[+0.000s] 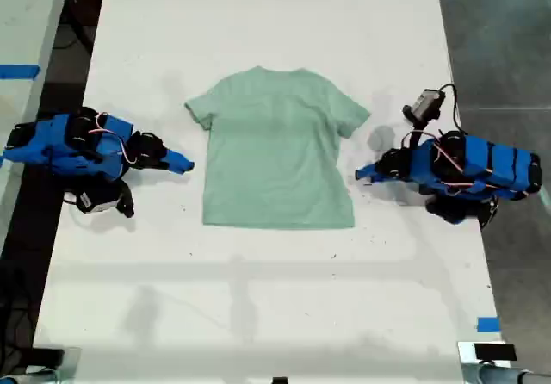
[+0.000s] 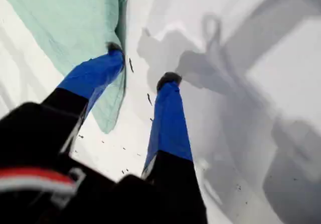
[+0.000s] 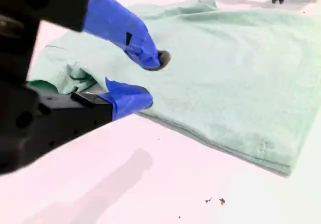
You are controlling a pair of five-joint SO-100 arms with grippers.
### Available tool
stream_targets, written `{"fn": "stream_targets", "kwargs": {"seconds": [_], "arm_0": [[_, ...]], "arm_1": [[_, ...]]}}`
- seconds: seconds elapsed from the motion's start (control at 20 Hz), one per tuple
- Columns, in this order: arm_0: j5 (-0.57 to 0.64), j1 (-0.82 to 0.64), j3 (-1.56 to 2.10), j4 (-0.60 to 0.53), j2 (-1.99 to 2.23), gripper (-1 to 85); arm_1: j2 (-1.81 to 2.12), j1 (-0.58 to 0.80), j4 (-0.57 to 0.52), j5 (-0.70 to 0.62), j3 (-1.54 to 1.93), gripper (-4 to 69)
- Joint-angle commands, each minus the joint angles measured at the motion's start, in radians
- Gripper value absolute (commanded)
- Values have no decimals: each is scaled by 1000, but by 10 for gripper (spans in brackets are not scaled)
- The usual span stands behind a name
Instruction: Fold t shirt
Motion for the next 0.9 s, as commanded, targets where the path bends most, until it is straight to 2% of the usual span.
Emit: {"fn": "stream_targets", "kwargs": {"seconds": [0.0,0.1,0.15,0.2,0.25,0.3,0.35,0.4,0.55,0.75,0.85], "arm_0": [[8,-11,-5,-23,5,84],[8,-11,-5,-23,5,84],[8,-11,-5,-23,5,84],[8,-11,-5,-23,5,84],[8,-11,-5,-23,5,84],[8,-11,-5,-23,5,84],[8,-11,-5,-23,5,84],[8,-11,-5,-23,5,84],[8,-11,-5,-23,5,84],[8,-12,-5,-23,5,84],[8,-12,-5,-23,5,84]], "arm_1": [[5,11,-26,-17,44,164],[5,12,-26,-20,44,153],[6,6,-28,-23,40,120],[8,-37,-37,-75,20,119],[8,-84,-72,-232,-28,112],[8,-71,-114,-249,-86,15],[2,-29,-156,-302,-147,10],[-15,41,-147,-342,-221,12],[-279,276,-23,-433,-517,20],[-764,517,31,-591,-873,20],[-988,612,11,-672,-989,88]]}}
